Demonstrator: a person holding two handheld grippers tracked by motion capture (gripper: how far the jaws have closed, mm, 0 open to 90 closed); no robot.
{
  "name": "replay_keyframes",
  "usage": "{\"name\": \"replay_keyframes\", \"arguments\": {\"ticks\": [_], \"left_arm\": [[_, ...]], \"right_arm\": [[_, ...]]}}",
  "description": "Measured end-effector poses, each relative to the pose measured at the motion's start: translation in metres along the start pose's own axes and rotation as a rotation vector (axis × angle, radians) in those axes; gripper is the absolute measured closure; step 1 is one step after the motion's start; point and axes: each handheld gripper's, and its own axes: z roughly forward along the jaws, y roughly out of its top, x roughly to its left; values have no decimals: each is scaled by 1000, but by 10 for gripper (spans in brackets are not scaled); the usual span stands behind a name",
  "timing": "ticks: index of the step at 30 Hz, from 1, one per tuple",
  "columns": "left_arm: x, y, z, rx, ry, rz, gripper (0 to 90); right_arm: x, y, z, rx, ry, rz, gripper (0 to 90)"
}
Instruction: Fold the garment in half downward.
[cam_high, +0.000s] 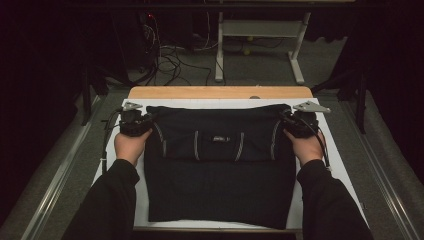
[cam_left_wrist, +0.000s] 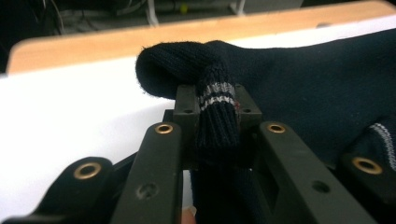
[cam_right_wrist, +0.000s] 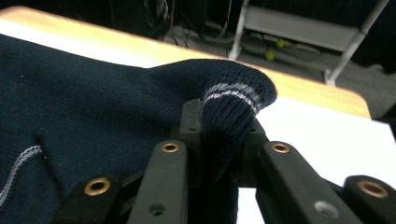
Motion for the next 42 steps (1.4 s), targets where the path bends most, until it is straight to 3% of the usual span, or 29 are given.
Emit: {"name": "replay_keyframes", "arguments": {"ticks": [3, 5, 7, 9, 11, 12, 14, 16, 19, 22, 24, 26, 29, 32, 36, 39, 42], "left_arm": [[1, -8, 13, 51, 14, -46, 678], [3, -11, 18, 103, 33, -106, 538], [5, -13, 14, 94, 54, -108, 446], [7, -15, 8, 78, 67, -110, 380], [6, -15, 2, 69, 60, -103, 329], [4, -16, -1, 59, 35, -95, 311], [-3, -19, -5, 66, -54, -74, 312], [-18, -26, -6, 105, -122, -10, 312], [-39, -44, -3, 156, -152, 74, 330], [-49, -57, 8, 217, -144, 102, 371], [-51, -60, 8, 204, -124, 113, 406], [-49, -59, 5, 196, -135, 99, 562], [-47, -57, 0, 182, -141, 113, 696], [-47, -56, -11, 126, -151, 98, 719], [-55, -54, -32, 55, -168, 127, 718], [-60, -59, -45, 36, -176, 156, 717], [-63, -71, -53, 24, -187, 154, 716]], "right_arm": [[1, -8, 15, 59, 3, 1, 724], [1, -14, 20, 79, 13, 32, 610], [0, -18, 23, 95, 35, 79, 503], [1, -20, 20, 73, 19, 80, 432], [-1, -20, 14, 58, 2, 76, 406], [-2, -20, 10, 49, 5, 77, 404], [-2, -20, 1, 37, 21, 74, 401], [4, -23, -8, 27, 52, 46, 407], [19, -37, -16, 87, 132, -10, 422], [32, -58, -18, 138, 203, 15, 426], [38, -69, -15, 182, 202, 21, 432], [40, -76, -12, 213, 191, 15, 484], [39, -79, -14, 202, 207, 19, 717], [39, -76, -19, 163, 209, 3, 775], [39, -70, -34, 91, 200, -12, 779], [39, -69, -49, 38, 200, -11, 779], [41, -75, -61, 12, 201, -19, 778]]}}
